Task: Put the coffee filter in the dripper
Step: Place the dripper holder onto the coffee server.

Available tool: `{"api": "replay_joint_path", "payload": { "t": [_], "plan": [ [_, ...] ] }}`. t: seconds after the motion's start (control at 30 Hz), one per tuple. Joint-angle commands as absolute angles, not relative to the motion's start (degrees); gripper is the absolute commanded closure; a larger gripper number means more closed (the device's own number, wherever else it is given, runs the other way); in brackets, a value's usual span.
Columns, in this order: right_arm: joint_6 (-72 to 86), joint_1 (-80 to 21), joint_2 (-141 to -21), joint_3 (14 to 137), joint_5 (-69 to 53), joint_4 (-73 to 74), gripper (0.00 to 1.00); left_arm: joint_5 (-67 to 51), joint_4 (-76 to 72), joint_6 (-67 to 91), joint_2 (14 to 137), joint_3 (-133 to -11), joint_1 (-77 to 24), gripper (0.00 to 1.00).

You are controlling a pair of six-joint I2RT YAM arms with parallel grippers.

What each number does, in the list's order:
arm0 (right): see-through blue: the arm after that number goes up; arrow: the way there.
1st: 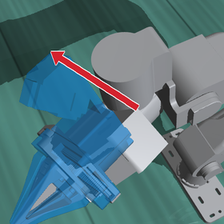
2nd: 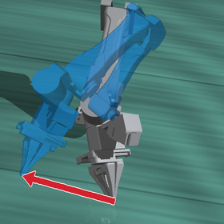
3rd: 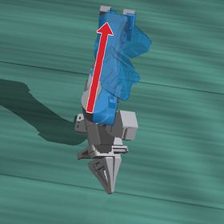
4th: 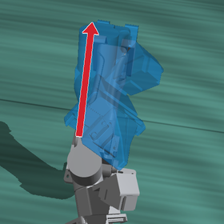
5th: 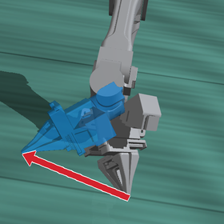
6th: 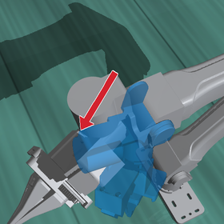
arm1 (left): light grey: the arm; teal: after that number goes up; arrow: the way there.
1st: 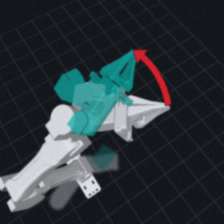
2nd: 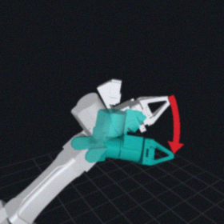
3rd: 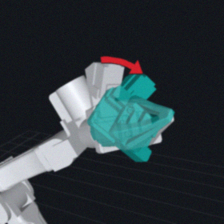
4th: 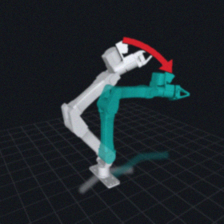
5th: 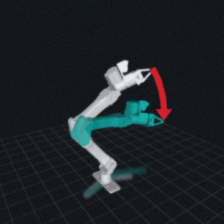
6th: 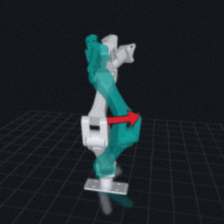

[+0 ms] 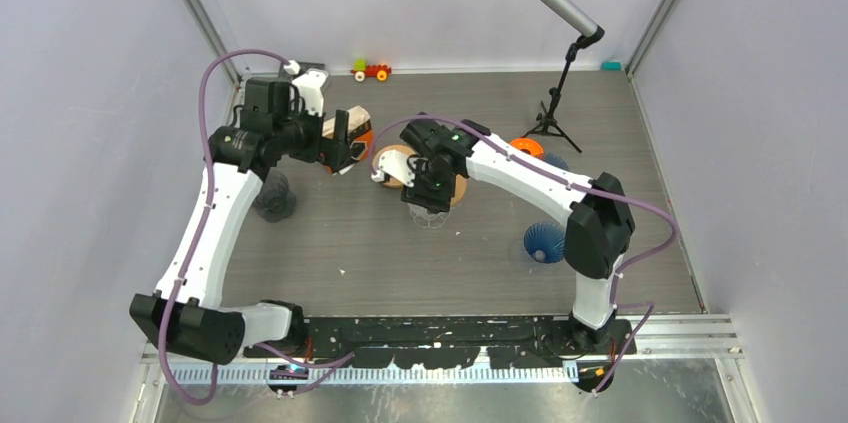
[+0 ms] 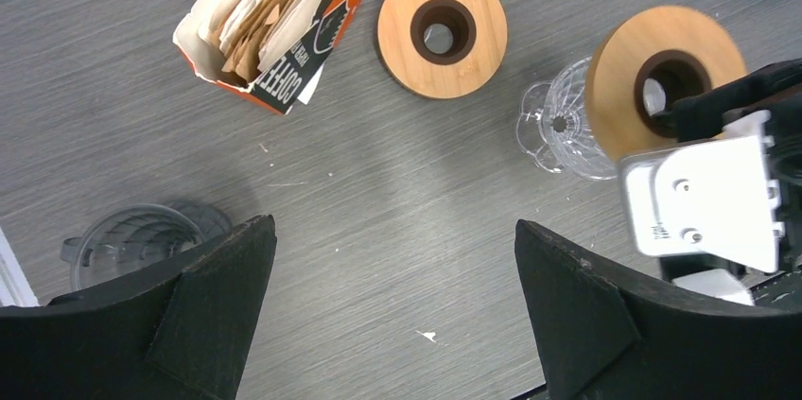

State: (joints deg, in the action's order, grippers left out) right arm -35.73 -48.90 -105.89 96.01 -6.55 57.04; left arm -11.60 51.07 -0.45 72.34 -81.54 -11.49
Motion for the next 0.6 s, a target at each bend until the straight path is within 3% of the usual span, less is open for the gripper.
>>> {"api": "replay_joint_path", "payload": {
  "t": [0.0,0.57],
  "plan": [
    [-36.91,-49.61,-106.14,99.41,-9.47,58.67,0.73,-10.98,49.21,-0.26,69.84,-83.50,-11.07,0.00],
    [-36.56,-49.66,-111.66,101.73,-9.93,58.69,0.70,-9.83,48.16,-0.26,68.12,-82.47,-10.64,0.00]
  ]
}}
